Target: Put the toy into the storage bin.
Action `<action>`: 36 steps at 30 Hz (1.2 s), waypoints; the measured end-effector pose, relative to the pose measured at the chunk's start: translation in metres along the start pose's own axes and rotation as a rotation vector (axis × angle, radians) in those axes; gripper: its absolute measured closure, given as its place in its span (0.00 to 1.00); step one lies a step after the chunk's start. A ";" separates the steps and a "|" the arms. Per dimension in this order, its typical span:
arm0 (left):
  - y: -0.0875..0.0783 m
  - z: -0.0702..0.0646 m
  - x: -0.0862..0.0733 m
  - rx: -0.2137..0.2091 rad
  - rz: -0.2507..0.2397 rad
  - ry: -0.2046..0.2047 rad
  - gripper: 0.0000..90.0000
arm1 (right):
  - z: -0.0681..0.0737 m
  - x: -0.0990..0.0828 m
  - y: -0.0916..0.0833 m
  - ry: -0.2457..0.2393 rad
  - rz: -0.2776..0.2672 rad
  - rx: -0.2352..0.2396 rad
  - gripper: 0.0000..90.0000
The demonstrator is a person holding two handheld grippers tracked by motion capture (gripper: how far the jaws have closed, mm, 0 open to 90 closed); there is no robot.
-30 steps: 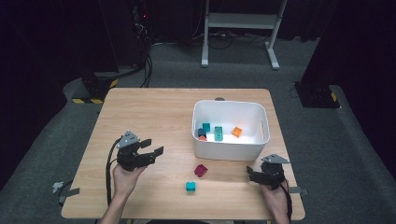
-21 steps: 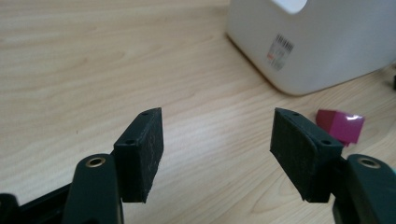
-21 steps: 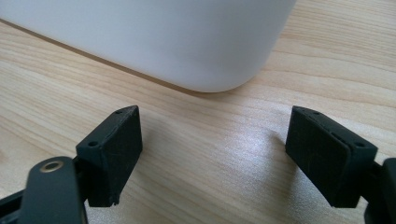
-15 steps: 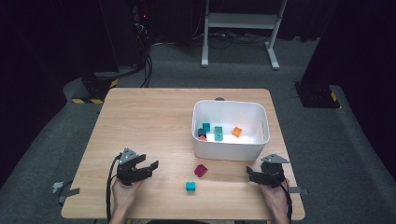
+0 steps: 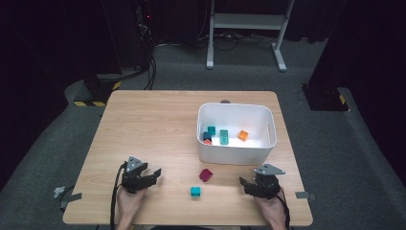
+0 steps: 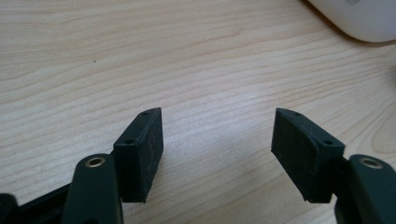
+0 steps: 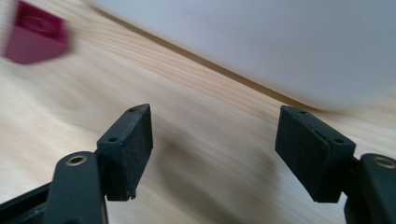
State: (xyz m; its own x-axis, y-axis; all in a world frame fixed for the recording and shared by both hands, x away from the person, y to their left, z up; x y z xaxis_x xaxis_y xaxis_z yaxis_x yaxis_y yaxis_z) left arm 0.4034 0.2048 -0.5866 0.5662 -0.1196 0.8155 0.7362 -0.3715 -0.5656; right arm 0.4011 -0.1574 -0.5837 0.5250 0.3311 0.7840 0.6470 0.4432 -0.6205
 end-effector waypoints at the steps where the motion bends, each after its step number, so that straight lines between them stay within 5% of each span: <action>1: 0.001 0.000 -0.002 0.002 0.006 0.002 0.38 | 0.006 0.002 0.001 -0.006 -0.005 0.019 0.31; 9: 0.003 0.001 -0.003 0.026 0.016 0.006 0.38 | 0.044 0.017 0.009 -0.049 -0.032 0.146 0.33; 15: 0.005 0.000 -0.004 0.073 0.032 0.053 0.36 | 0.066 0.022 0.019 -0.074 -0.023 0.211 0.33; 18: 0.006 -0.001 -0.004 0.088 0.041 0.082 0.35 | 0.075 0.027 0.023 -0.091 -0.024 0.234 0.33; 36: 0.006 -0.002 -0.005 0.084 0.045 0.083 0.32 | 0.110 0.048 0.050 -0.123 -0.011 0.289 0.34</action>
Point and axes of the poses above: each handheld gripper's, and its own axes: y roughly forward along the jaws, x roughly out of its top, z roughly to its left, the point moved 10 cm from there along y, roughly forward along the jaws, and after that the axes turned 4 degrees about -z, right-handed, at the moved point
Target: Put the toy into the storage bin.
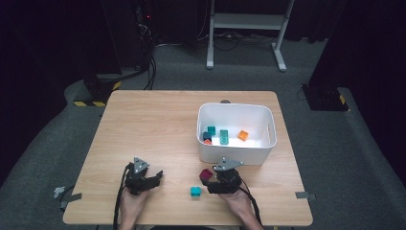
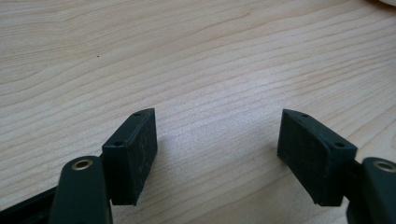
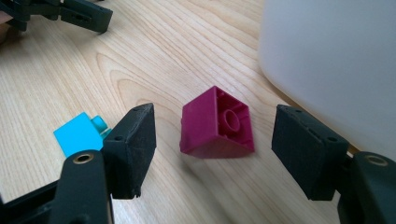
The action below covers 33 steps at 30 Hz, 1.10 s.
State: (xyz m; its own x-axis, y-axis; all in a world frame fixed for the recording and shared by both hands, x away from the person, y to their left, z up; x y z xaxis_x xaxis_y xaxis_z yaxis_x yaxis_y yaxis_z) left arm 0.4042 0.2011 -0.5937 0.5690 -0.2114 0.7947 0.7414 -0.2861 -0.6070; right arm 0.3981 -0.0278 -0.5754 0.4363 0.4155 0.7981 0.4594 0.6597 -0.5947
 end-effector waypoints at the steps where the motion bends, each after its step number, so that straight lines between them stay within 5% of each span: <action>1: 0.000 0.000 0.000 0.000 0.000 0.000 0.32 | 0.000 0.000 0.002 0.003 0.003 -0.001 0.34; 12: 0.000 0.000 0.000 -0.001 0.001 0.002 0.31 | 0.000 -0.002 0.017 0.011 0.022 0.001 0.38; 22: 0.000 0.000 0.000 -0.001 0.001 0.003 0.31 | -0.002 -0.006 0.019 -0.022 0.033 -0.024 0.53; 33: 0.000 0.000 0.000 -0.001 0.001 0.002 0.31 | -0.001 -0.006 0.017 -0.043 0.031 -0.035 0.54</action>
Point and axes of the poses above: each handheld gripper's, and its own axes: y roughly forward along the jaws, x roughly out of its top, z roughly to its left, the point moved 10 cm from there along y, roughly forward along the jaws, and after that the axes turned 4 degrees about -z, right-handed, at the moved point
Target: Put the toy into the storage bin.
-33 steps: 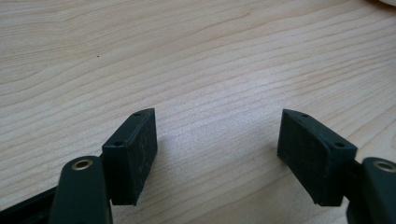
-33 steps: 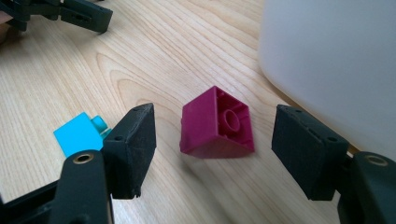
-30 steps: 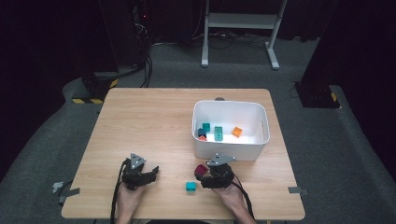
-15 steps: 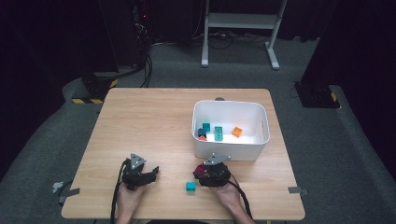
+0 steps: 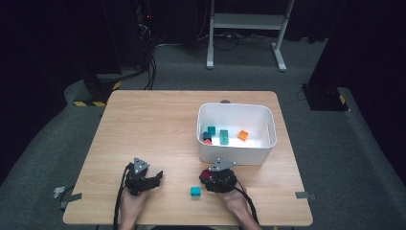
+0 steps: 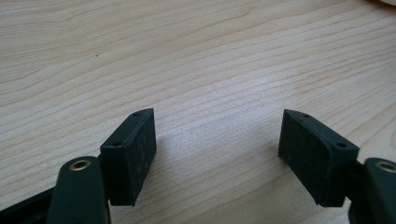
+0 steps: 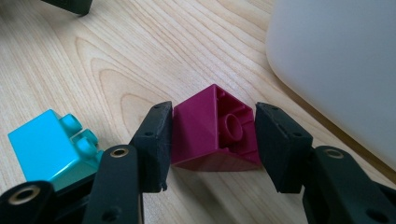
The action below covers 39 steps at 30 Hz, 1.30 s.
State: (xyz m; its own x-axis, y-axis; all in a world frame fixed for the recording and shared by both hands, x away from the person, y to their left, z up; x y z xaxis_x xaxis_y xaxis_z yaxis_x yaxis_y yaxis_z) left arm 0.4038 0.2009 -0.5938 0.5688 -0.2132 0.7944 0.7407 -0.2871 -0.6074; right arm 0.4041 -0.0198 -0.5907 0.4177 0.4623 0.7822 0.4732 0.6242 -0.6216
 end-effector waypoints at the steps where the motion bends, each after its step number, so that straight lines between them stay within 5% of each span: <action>1: 0.000 0.000 0.000 0.000 0.000 0.001 0.31 | 0.000 0.000 0.000 -0.002 0.000 -0.001 0.54; 19: 0.000 0.000 0.000 -0.003 0.001 0.001 0.30 | 0.003 0.011 -0.022 -0.012 -0.046 0.027 0.54; 39: 0.000 0.000 0.000 -0.003 0.001 -0.001 0.30 | -0.002 0.055 -0.082 -0.014 -0.117 0.076 0.54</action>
Point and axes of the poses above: each handheld gripper's, and its own axes: y roughly forward along the jaws, x roughly out of its top, z roughly to its left, the point moved 10 cm from there along y, roughly forward along the jaws, and after that the axes turned 4 degrees about -z, right-handed, at the moved point
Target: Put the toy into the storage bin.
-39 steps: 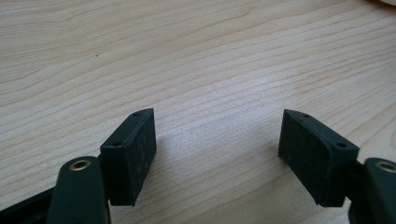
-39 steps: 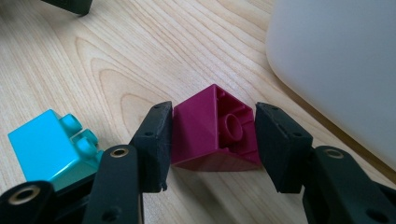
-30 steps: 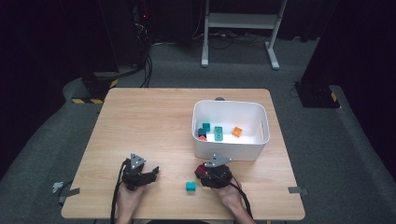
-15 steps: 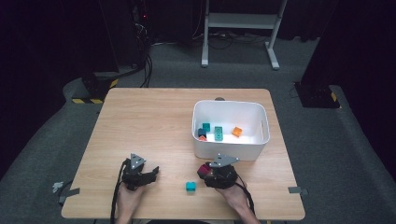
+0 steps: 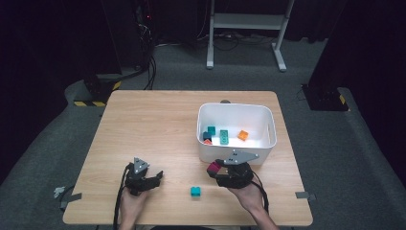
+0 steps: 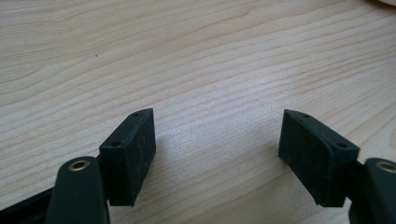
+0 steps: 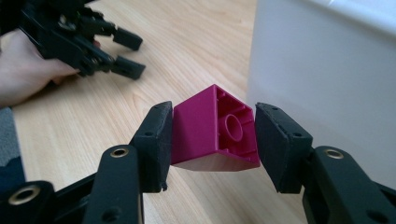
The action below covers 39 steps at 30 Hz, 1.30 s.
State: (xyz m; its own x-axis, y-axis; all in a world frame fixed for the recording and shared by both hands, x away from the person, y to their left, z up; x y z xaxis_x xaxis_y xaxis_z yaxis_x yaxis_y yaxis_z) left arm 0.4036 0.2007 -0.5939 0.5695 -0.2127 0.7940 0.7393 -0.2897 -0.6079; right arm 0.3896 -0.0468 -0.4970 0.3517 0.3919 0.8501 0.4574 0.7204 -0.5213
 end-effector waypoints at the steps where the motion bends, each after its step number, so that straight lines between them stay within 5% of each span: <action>1: 0.000 0.000 0.000 0.000 0.000 0.000 0.30 | -0.001 0.004 -0.004 -0.005 -0.002 -0.005 0.54; 22: 0.000 0.000 0.000 0.000 0.000 0.000 0.31 | -0.047 0.066 -0.054 0.024 -0.071 -0.078 0.54; 39: 0.000 0.000 0.000 -0.001 0.000 0.001 0.30 | -0.089 0.085 -0.050 0.050 -0.041 -0.152 0.54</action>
State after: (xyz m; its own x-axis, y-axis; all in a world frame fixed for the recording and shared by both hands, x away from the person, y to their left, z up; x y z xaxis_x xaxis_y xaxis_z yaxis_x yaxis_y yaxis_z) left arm 0.4036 0.2007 -0.5939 0.5691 -0.2139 0.7940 0.7388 -0.2908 -0.6079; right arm 0.4692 -0.1000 -0.4053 0.3686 0.3328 0.8680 0.5890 0.6387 -0.4950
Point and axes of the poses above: each handheld gripper's, and its own axes: y roughly forward along the jaws, x roughly out of its top, z roughly to its left, the point moved 10 cm from there along y, roughly forward along the jaws, and after that the axes turned 4 degrees about -z, right-handed, at the moved point
